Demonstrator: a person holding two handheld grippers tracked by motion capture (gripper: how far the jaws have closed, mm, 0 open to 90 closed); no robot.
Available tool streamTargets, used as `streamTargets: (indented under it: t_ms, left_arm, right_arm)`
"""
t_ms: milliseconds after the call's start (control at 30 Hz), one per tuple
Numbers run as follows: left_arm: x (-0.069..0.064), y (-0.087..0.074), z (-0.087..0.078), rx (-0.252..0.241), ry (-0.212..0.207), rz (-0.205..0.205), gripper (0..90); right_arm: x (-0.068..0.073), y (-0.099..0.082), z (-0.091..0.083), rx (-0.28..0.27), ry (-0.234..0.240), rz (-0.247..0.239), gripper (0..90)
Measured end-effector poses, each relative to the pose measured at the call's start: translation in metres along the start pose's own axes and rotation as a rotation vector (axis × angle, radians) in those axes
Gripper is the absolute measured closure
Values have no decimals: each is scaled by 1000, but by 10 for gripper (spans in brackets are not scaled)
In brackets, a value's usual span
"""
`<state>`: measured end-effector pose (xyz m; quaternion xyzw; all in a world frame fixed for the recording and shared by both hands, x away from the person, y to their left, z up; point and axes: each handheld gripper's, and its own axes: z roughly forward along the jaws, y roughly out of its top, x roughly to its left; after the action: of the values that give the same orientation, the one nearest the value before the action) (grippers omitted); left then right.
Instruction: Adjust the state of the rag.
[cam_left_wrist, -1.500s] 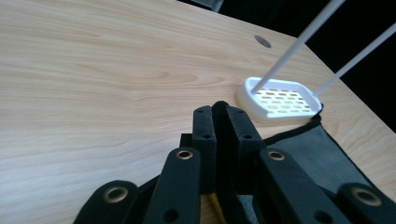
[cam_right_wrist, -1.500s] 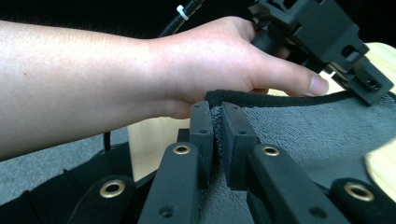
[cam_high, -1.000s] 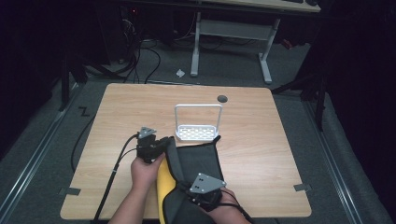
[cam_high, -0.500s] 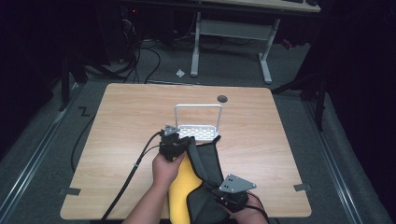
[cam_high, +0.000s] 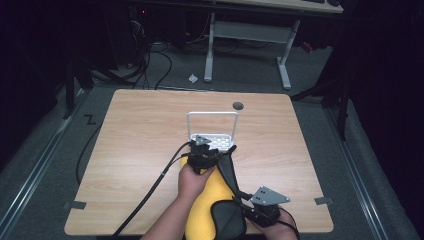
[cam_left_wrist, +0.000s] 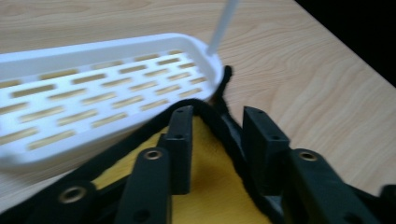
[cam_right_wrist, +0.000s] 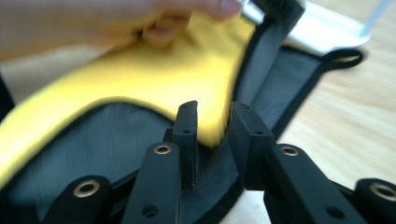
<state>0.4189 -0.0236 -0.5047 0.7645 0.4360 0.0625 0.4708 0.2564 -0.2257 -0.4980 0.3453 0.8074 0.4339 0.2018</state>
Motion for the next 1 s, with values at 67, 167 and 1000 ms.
streamTargets:
  t_ms: [67, 167, 1000]
  left_arm:
    - [-5, 1, 0, -11, -16, 11, 558]
    - [-7, 1, -4, -14, -21, 25, 529]
    - [28, -92, -100, 94, 79, 98, 715]
  right_arm:
    - [-2, 1, -2, -10, -7, -1, 719]
    - [-2, 0, -1, -2, -2, -2, 722]
    - [-1, -2, 43, 198, 16, -48, 883]
